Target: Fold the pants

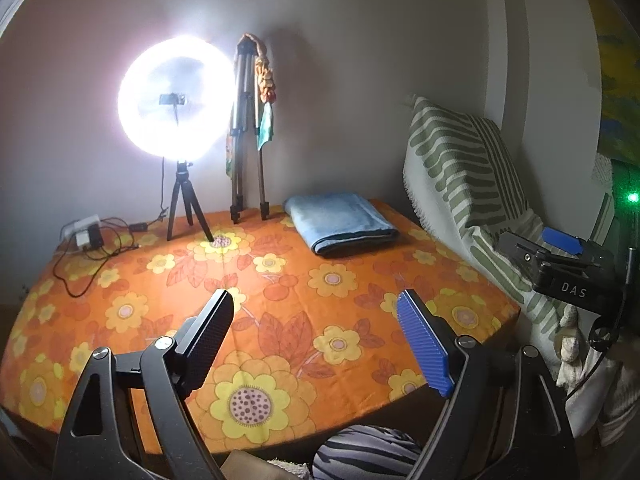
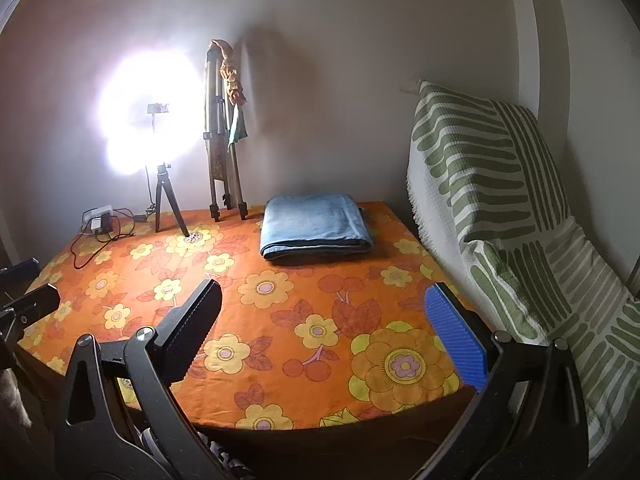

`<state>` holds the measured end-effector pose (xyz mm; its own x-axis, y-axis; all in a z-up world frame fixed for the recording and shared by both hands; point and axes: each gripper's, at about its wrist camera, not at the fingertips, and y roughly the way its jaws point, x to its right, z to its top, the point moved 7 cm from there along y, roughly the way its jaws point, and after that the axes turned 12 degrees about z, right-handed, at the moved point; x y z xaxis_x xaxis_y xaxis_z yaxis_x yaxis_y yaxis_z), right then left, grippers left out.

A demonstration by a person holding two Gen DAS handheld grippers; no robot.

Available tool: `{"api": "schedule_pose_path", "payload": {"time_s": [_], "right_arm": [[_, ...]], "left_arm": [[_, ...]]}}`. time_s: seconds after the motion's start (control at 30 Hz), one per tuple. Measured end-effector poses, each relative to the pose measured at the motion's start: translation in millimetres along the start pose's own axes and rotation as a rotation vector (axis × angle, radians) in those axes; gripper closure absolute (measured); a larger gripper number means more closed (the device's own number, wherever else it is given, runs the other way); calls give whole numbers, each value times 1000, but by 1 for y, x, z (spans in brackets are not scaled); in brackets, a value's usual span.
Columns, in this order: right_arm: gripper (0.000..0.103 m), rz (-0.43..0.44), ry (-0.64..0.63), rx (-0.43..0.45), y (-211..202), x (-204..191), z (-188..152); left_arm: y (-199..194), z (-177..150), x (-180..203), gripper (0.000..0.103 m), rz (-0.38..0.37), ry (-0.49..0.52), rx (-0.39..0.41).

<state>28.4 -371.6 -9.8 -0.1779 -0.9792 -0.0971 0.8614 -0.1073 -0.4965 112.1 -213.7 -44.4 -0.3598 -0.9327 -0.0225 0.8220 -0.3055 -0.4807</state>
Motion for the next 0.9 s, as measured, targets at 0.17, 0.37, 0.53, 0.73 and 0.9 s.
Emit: {"api": "schedule_pose_path", "payload": {"time_s": [0.17, 0.37, 0.53, 0.73, 0.9], "right_arm": [[0, 2, 3, 3, -1, 1, 2], [0, -5, 2, 6, -5, -3, 3], [0, -5, 5, 5, -6, -5, 3], [0, -4, 4, 6, -6, -7, 4], [0, -5, 3, 6, -6, -8, 5]], "left_arm": [[-2, -3, -3, 19, 5, -11, -7], [-6, -1, -7, 19, 10, -15, 2], [-7, -2, -8, 19, 13, -17, 3], [-10, 0, -11, 19, 15, -25, 11], [-11, 0, -12, 19, 17, -24, 12]]}}
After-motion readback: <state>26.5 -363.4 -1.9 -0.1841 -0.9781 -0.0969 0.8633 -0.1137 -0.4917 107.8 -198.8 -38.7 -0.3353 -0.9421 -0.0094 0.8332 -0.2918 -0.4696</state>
